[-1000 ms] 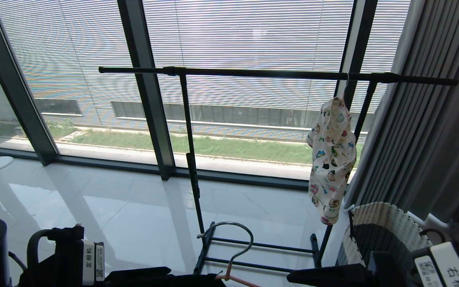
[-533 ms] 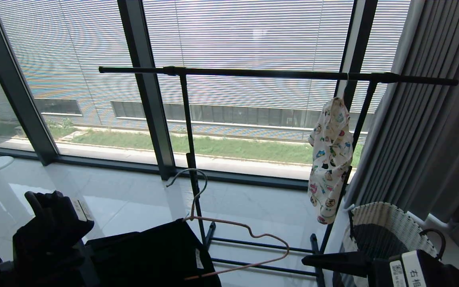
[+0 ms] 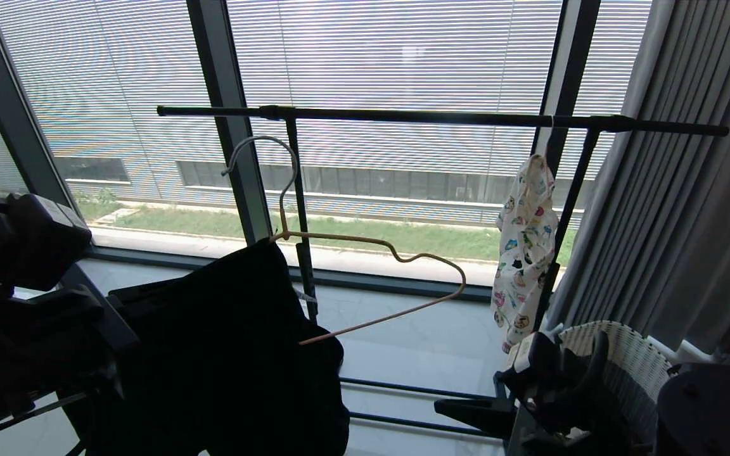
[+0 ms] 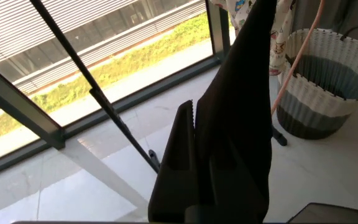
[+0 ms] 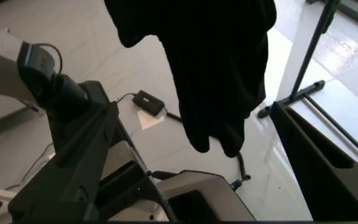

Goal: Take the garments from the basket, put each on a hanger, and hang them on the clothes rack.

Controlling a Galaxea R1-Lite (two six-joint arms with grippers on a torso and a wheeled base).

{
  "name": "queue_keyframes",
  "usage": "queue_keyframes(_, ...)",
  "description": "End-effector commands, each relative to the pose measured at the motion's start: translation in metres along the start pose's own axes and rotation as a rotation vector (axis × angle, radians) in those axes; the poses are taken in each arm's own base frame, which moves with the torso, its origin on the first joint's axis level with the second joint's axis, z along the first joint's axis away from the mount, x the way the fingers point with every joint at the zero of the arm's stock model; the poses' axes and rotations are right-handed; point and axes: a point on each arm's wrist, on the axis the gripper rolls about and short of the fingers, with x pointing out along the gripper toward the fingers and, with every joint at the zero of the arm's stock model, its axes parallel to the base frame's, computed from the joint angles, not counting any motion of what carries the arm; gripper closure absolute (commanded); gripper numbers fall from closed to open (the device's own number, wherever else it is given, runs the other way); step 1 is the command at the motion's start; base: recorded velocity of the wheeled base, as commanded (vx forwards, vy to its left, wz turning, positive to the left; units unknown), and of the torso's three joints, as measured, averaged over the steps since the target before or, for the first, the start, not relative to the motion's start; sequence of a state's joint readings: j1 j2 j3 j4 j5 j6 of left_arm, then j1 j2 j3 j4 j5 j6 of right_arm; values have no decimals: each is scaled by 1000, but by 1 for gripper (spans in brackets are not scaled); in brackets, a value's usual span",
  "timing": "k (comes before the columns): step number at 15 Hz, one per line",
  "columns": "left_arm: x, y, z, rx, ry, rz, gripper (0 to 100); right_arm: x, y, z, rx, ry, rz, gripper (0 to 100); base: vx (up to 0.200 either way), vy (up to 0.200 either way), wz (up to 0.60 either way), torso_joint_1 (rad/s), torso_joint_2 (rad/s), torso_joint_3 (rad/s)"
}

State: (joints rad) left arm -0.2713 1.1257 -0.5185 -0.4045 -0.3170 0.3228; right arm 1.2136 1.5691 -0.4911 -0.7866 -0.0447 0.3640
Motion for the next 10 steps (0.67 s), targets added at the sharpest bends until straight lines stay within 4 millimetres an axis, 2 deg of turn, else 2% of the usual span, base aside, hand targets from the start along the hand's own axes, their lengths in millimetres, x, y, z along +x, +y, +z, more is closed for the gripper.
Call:
queue_keyframes(1, 3, 2, 6, 7, -15, 0, 100, 52, -3, -5, 85, -16, -102, 0, 0, 0, 0, 0, 0, 0)
queue_keyframes(2, 3, 3, 10, 11, -27, 7, 100, 67, -4, -3, 112, -43, -142, 0, 0, 0, 0, 0, 0, 0)
queue_keyframes(5, 2, 4, 14, 18, -39, 11, 100, 95, -20, 5, 155, -113, -255, 0, 0, 0, 0, 0, 0, 0)
queue_keyframes(8, 2, 3, 14, 22, -43, 3, 100, 106, -34, 7, 163, -133, -313, 0, 0, 0, 0, 0, 0, 0)
queue_keyframes(10, 3, 2, 16, 25, -50, -5, 100, 113, -37, -4, 147, -115, -365, 0, 0, 0, 0, 0, 0, 0)
